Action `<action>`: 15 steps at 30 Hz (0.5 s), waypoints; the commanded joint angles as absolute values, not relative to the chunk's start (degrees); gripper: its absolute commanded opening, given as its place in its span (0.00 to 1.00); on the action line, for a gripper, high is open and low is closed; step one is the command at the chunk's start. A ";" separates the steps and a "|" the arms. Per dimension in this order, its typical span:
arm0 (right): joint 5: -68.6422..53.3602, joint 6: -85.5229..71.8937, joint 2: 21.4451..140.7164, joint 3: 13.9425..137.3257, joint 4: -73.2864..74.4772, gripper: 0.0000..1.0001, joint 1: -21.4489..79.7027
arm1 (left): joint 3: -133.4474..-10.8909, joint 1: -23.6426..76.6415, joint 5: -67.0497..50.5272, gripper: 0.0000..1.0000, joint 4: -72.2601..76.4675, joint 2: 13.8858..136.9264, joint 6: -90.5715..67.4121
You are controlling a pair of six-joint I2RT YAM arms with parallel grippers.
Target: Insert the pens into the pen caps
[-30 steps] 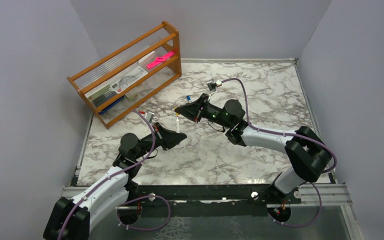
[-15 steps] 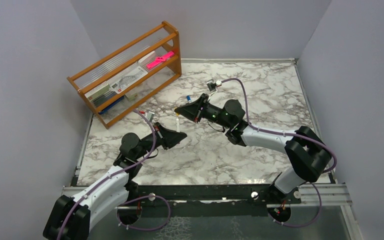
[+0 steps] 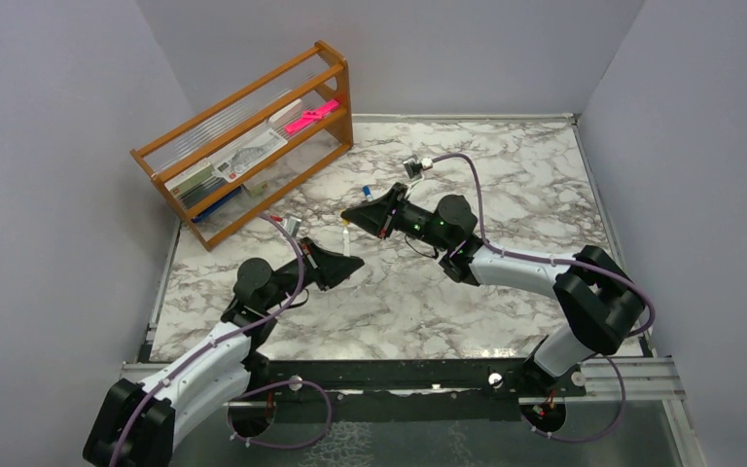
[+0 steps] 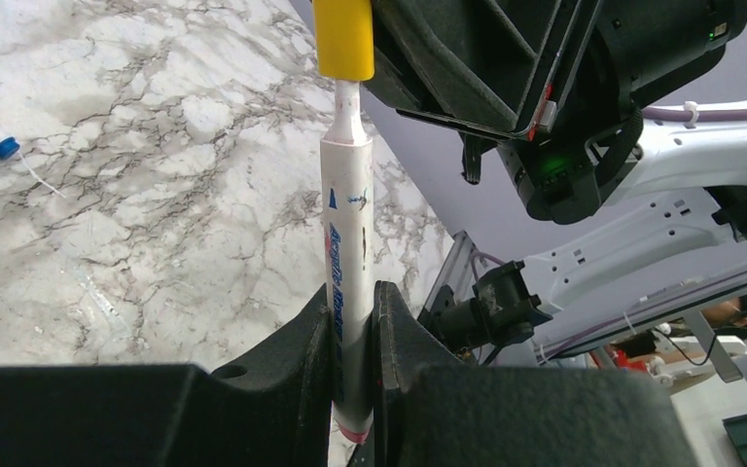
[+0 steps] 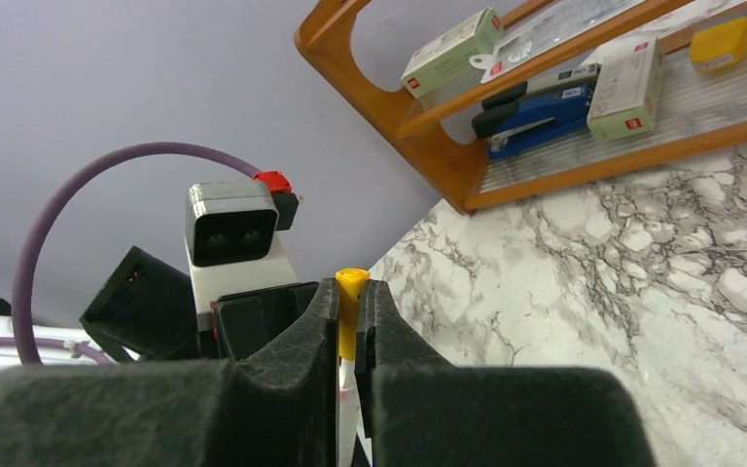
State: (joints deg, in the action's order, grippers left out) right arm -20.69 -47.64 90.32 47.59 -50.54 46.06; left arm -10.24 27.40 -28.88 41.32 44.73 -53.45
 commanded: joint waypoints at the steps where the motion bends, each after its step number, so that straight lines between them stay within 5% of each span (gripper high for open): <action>1: -20.58 -44.92 88.55 46.72 -46.32 0.01 46.55 | -13.55 27.01 -25.00 0.00 43.98 46.08 -51.17; 15: -15.97 -42.61 88.30 46.46 -41.41 0.02 47.54 | -16.40 27.00 -21.95 0.00 44.05 47.77 -49.79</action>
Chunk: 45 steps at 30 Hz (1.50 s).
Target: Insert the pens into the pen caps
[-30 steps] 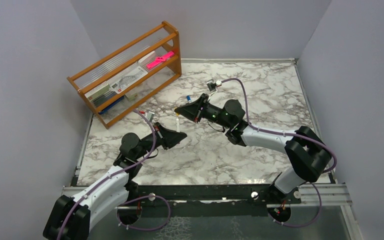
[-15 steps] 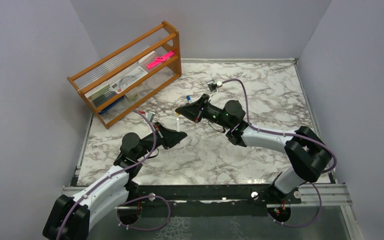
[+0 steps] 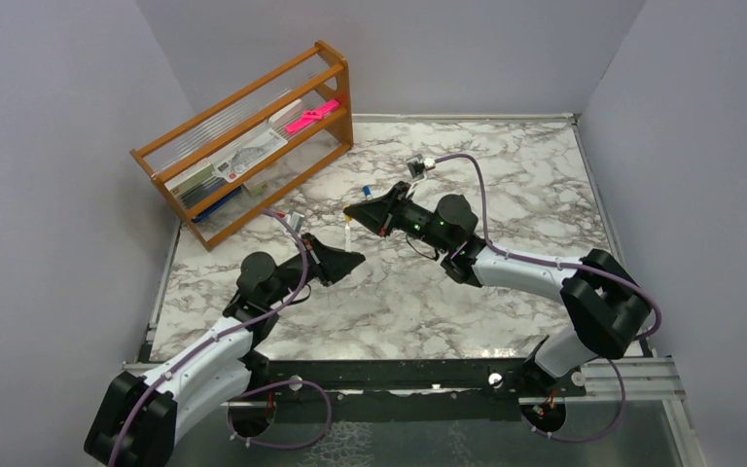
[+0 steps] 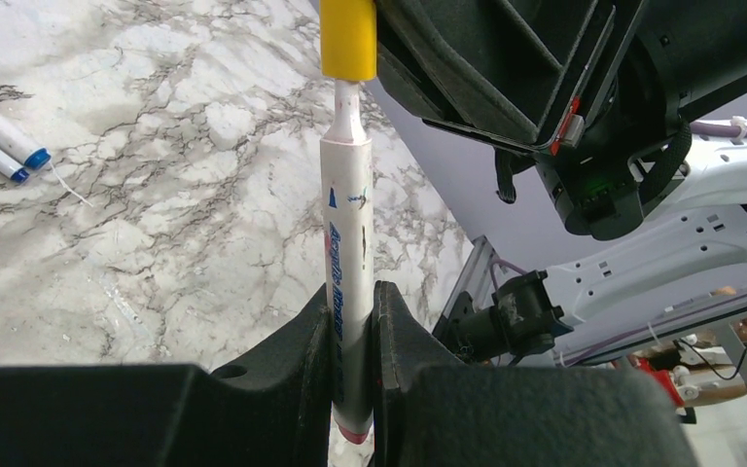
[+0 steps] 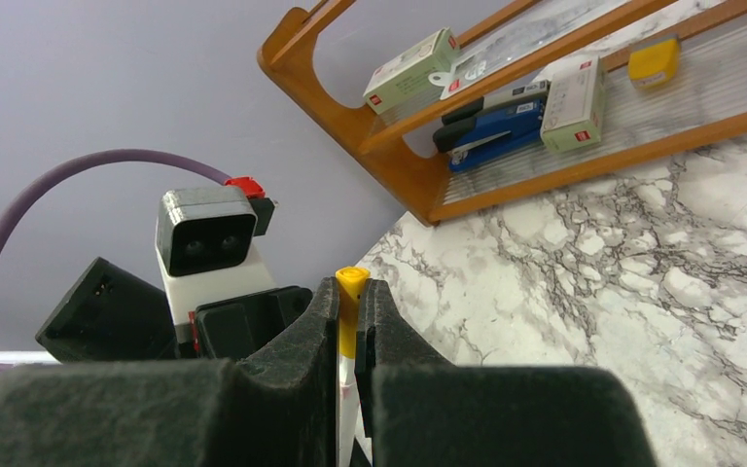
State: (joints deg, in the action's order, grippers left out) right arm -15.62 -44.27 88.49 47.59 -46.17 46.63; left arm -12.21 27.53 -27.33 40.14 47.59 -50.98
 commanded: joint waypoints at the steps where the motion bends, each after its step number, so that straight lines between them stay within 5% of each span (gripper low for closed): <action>1: -16.14 -42.70 88.52 46.49 -41.66 0.02 47.53 | -16.55 27.00 -21.86 0.00 44.04 47.90 -49.83; 45: -20.12 -44.61 88.07 42.90 -47.70 0.02 48.86 | -18.47 27.03 -19.00 0.00 46.35 48.71 -40.24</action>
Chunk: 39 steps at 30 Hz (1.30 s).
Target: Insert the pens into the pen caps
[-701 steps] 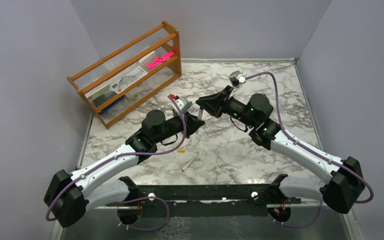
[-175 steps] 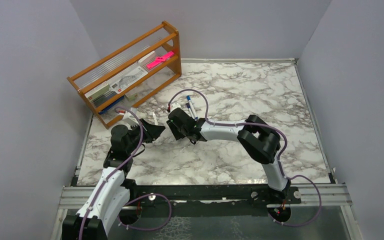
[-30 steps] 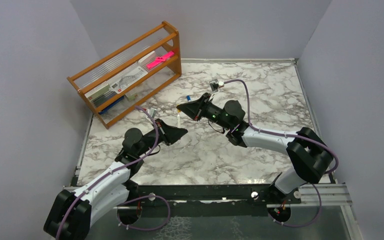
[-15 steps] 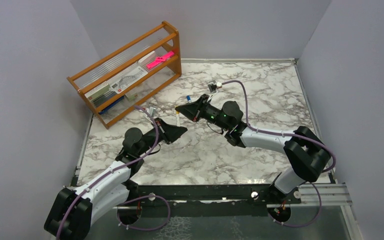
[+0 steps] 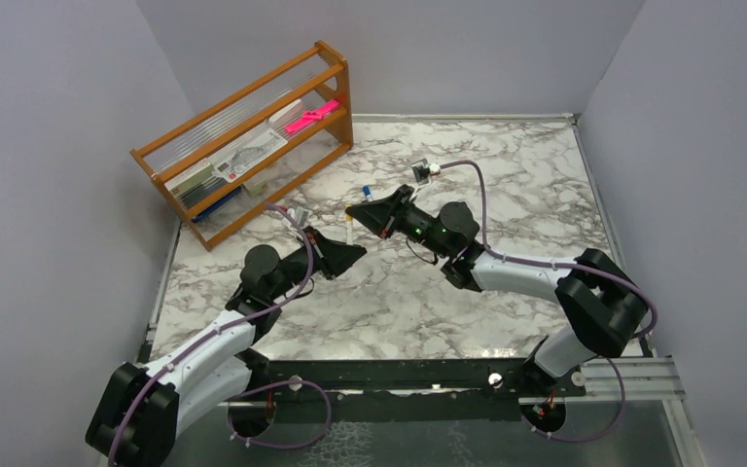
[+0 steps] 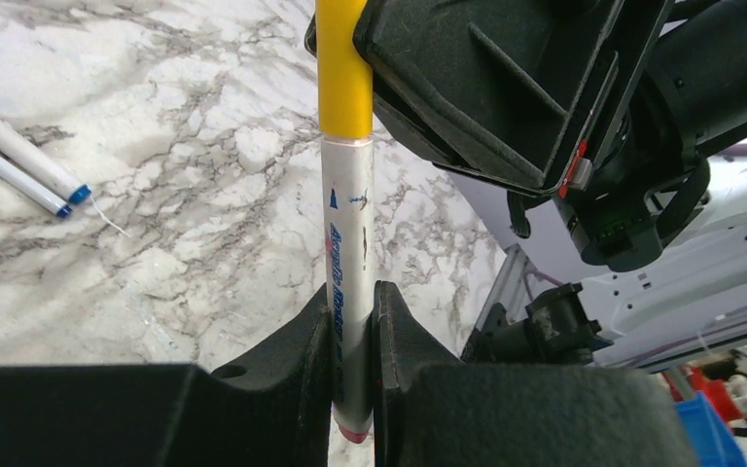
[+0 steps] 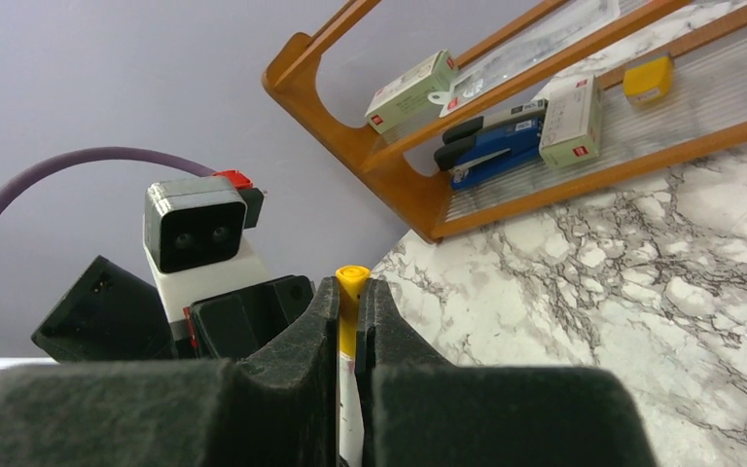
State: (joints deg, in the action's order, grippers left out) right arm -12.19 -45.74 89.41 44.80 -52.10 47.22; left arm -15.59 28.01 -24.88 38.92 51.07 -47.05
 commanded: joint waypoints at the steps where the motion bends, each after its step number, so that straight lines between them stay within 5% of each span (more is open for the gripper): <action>1: -20.65 -44.34 87.70 43.20 -47.80 0.01 48.87 | -17.74 27.00 -18.94 0.00 46.21 48.38 -39.20; 9: -21.84 -41.68 86.26 44.61 -47.82 0.07 48.91 | -16.32 27.01 -19.65 0.00 46.01 46.64 -35.04; 14: -23.22 -39.67 84.74 45.45 -47.55 0.25 48.87 | -15.99 26.98 -19.80 0.00 45.38 48.07 -33.70; 29: -16.05 -32.75 73.74 46.97 -32.77 0.53 46.94 | -16.53 27.00 -23.43 0.00 45.35 47.14 -32.28; 34: -25.95 -35.33 71.67 52.85 -24.36 0.66 37.95 | -19.12 26.99 -33.30 0.00 45.38 47.61 -31.78; 39: -37.57 -31.60 74.10 59.30 -19.41 0.68 35.86 | -22.73 27.04 -42.45 0.00 45.40 48.09 -31.25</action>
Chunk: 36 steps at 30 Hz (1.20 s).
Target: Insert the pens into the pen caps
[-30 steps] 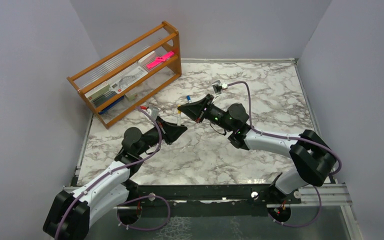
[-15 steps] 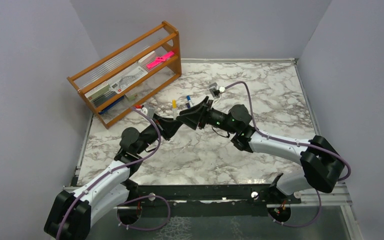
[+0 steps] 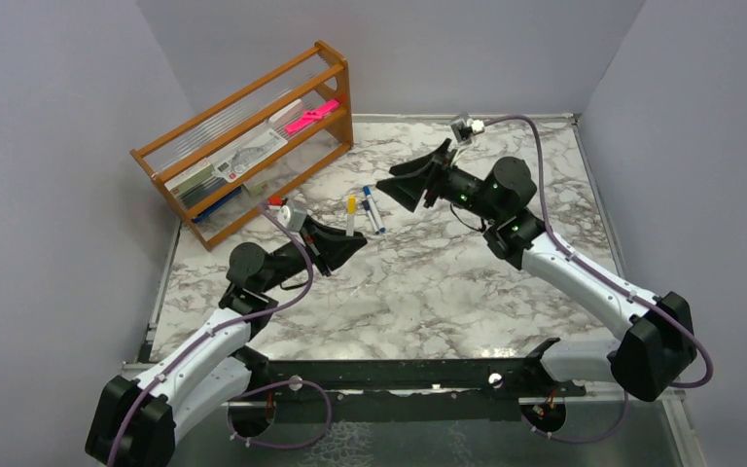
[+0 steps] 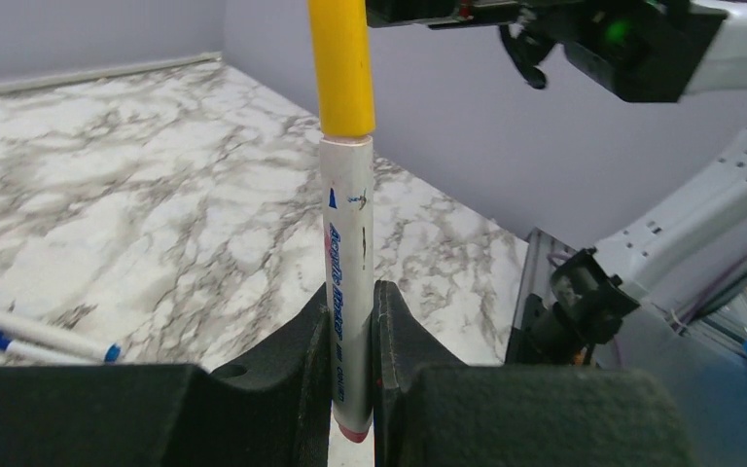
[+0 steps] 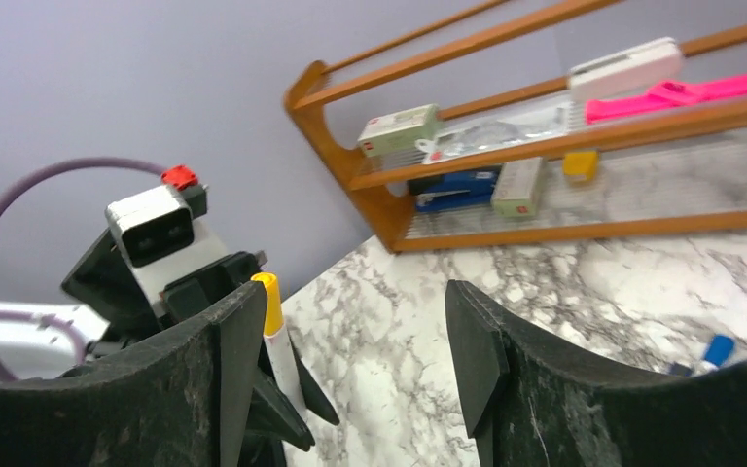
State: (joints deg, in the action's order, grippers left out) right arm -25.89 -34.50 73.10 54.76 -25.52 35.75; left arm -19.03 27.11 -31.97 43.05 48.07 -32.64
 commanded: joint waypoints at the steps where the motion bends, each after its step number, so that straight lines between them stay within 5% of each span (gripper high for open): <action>1: -39.23 -31.89 74.39 59.28 -20.82 0.68 35.86 | -23.32 27.00 -44.10 0.00 45.37 48.35 -31.28; 11: -45.53 -41.82 75.03 52.53 -43.52 0.58 35.95 | -24.95 27.50 -48.00 0.00 45.44 50.88 -30.97; 31: -45.20 -41.09 79.54 55.65 -43.97 0.55 38.92 | -26.64 30.43 -43.68 0.00 45.44 54.59 -29.36; 36: -44.84 -40.97 79.36 54.96 -44.04 0.47 39.15 | -27.21 30.53 -43.33 0.00 45.46 55.70 -29.21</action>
State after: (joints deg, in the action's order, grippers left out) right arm -44.40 -41.67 79.46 53.98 -42.52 38.68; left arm -25.47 30.13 -44.38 44.12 55.35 -30.13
